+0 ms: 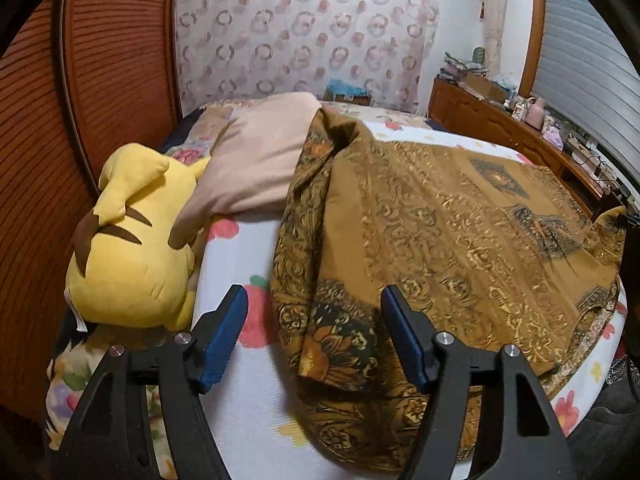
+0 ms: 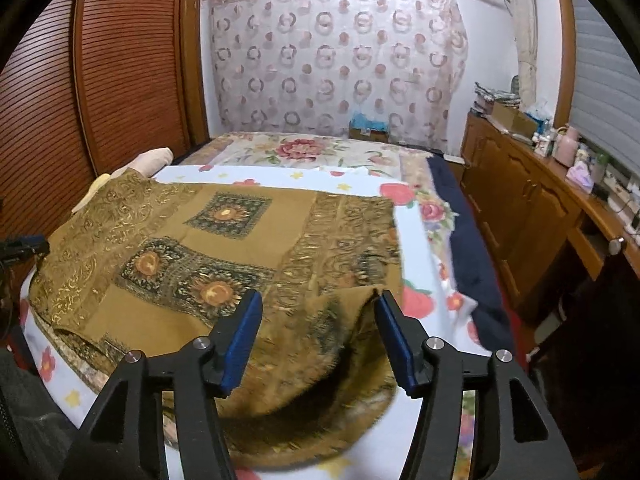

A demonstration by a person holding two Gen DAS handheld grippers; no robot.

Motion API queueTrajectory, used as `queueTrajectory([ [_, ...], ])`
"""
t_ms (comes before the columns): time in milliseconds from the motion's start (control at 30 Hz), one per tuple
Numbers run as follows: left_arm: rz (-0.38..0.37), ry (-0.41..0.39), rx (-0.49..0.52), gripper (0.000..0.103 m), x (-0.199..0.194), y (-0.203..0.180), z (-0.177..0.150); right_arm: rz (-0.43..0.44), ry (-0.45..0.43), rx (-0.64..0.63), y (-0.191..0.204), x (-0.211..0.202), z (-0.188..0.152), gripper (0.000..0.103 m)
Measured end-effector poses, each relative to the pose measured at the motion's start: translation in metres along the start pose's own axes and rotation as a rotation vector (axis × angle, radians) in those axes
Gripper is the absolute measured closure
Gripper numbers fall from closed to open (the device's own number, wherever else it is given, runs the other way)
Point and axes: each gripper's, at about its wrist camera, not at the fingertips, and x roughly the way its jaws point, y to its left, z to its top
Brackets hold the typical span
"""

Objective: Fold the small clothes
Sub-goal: 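Close the right tool on the shirt edge while the left tool grasps beside it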

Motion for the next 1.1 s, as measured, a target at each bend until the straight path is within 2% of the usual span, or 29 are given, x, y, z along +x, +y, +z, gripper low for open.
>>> queueTrajectory([
  [133, 0.002, 0.018, -0.003, 0.033, 0.005, 0.002, -0.003, 0.019, 0.041, 0.019, 0.005, 0.025, -0.013, 0.043],
  [300, 0.009, 0.034, -0.007, 0.033, 0.008, 0.004, -0.006, -0.019, 0.080, 0.033, 0.003, 0.034, -0.023, 0.043],
  [500, 0.008, 0.040, -0.010, 0.033, 0.010, 0.005, -0.007, -0.105, 0.076, 0.045, -0.017, -0.007, -0.024, 0.043],
  [600, 0.010, 0.043, -0.009, 0.033, 0.012, 0.005, -0.007, -0.152, 0.047, 0.033, -0.022, -0.030, -0.021, 0.043],
  [733, 0.009, 0.050, -0.010, 0.033, 0.014, 0.004, -0.007, -0.116, -0.037, 0.001, -0.012, -0.045, -0.011, 0.043],
  [767, 0.009, 0.052, -0.010, 0.033, 0.015, 0.004, -0.008, -0.102, -0.048, -0.009, -0.008, -0.043, -0.009, 0.044],
  [800, 0.009, 0.053, -0.010, 0.033, 0.015, 0.004, -0.008, -0.088, -0.057, -0.019, -0.004, -0.038, -0.005, 0.054],
  [900, 0.006, 0.058, -0.013, 0.033, 0.017, 0.004, -0.009, -0.037, -0.048, -0.047, 0.001, -0.019, 0.002, 0.070],
  [967, 0.006, 0.060, -0.016, 0.033, 0.018, 0.004, -0.009, -0.026, -0.018, -0.052, 0.002, -0.002, 0.002, 0.076],
  [1100, 0.005, 0.060, -0.015, 0.033, 0.019, 0.005, -0.009, -0.060, 0.075, -0.028, -0.011, 0.025, -0.011, 0.076],
])
